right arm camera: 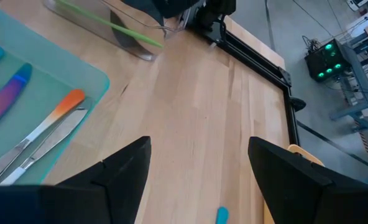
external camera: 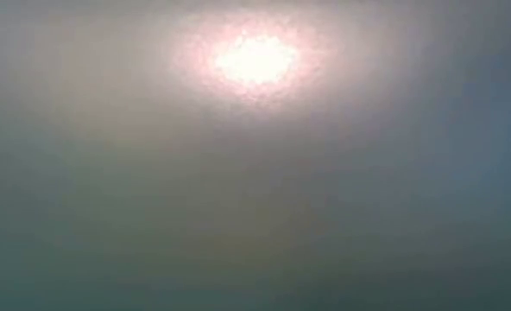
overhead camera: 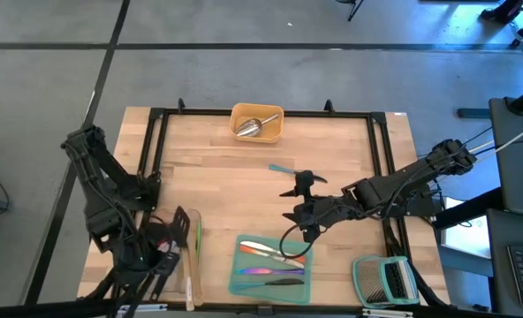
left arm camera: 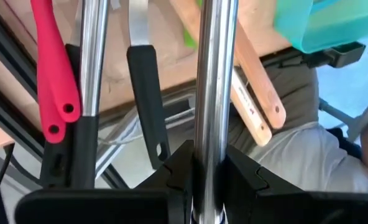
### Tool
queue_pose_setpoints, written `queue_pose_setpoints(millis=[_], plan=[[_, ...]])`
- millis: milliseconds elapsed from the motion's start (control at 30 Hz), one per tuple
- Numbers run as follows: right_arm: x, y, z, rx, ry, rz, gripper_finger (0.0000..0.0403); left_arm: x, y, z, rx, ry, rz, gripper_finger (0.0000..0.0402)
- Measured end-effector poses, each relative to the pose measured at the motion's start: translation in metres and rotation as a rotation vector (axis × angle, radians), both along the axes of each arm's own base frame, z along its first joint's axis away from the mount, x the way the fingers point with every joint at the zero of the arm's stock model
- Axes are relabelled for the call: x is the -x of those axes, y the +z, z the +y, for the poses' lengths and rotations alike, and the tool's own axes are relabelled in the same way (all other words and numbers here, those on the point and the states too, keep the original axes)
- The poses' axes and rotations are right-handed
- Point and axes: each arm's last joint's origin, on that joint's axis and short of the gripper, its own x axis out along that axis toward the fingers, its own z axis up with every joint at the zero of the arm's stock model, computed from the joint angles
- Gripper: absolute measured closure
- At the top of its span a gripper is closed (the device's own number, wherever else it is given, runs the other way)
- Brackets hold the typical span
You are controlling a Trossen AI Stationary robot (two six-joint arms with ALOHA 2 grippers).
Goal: Pick & Place Kitchen Items
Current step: Put the slotted spatula into the transparent bin
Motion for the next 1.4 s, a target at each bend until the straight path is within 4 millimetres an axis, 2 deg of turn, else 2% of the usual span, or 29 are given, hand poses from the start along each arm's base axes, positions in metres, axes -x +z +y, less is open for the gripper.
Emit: queue_pose_setpoints(millis=[200, 900, 1233, 1400], plan=[[0.0, 0.0, 0.0, 0.001, 0.0, 0.0, 0.0131, -0.009, -0.009, -0.005, 0.0, -0.004, 0.056, 0.0353], [0.0, 0.0, 0.0, 0.003, 0.0, 0.002, 0.0131, -0.034, -0.042, -0.033, -0.029, 0.004, 0.09, 0.0353], [0.0, 0.0, 0.0, 0.003, 0.0, 0.002, 0.0131, -0.033, -0.053, -0.033, -0.092, 0.002, 0.187, 0.0353], [0.0, 0.0, 0.0, 0.011, 0.006, 0.003, 0.0131, -0.032, -0.054, -0.032, -0.093, 0.018, 0.204, 0.0333]])
